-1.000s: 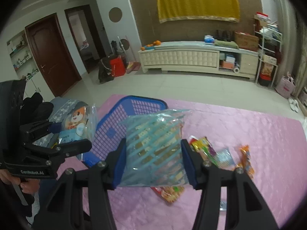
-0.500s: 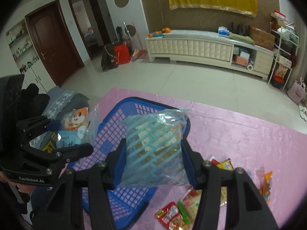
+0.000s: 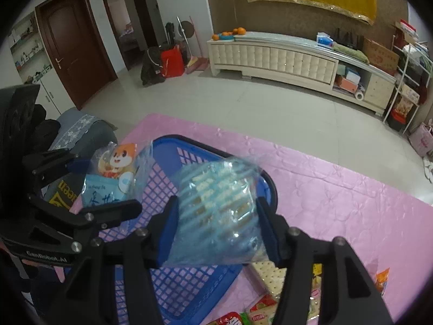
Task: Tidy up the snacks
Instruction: 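Carry both held bags over the blue basket with both tools, then open both tools to drop the two bags into the blue basket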
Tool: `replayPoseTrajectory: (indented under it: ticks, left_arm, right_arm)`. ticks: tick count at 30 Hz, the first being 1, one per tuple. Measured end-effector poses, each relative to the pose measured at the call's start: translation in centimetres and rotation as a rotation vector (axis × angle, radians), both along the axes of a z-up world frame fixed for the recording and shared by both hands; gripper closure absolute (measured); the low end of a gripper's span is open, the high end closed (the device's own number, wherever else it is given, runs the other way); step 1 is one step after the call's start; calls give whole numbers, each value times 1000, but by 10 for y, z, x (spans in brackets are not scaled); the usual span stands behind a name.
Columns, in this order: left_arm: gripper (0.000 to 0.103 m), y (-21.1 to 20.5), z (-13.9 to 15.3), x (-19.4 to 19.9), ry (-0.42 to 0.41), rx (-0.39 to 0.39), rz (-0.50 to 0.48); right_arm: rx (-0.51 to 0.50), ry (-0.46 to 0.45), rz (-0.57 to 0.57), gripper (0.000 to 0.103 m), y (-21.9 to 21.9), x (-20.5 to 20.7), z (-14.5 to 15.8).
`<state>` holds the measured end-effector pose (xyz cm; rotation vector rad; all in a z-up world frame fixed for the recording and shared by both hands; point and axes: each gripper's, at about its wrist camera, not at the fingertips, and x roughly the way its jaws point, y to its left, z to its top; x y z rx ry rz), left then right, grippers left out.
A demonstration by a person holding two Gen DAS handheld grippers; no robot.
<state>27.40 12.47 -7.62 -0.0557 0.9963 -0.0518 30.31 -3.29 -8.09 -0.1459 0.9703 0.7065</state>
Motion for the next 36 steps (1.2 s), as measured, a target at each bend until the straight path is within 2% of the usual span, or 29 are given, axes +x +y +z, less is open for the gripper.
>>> replayPoseTrajectory:
  ticks: [2,3,5,7,12,19,28,36]
  left_arm:
    - [24,0,-2,3,15,8,11]
    - [23,0,-1,3,17,7,13]
    - [21,2,0,2,7,13,26]
    - [21,4,0,1,5,27,41]
    - [21,-3,8,-9,-9,39,38]
    - [21,-15,35,-25,-44,57,20]
    - [21,-42,64,-63,-93,56,-6]
    - [21,-79,74,-101,-121,60,-41]
  right_arm:
    - [11,3,-5,31,2,1,2]
    - [-5,-16,-19,28,2,2,3]
    - [-26,-42,-35,17,0,0,6]
    - [-31,-39,-44,13,-4,1,7]
    - [-26,-23,-61,13,-13,-4,12]
    - [-37,-30,-92,13,-28,-21,31]
    - [-26,-50,-139,13,-61,-59,66]
    - [-27,-72,-175,13,-89,-96,87]
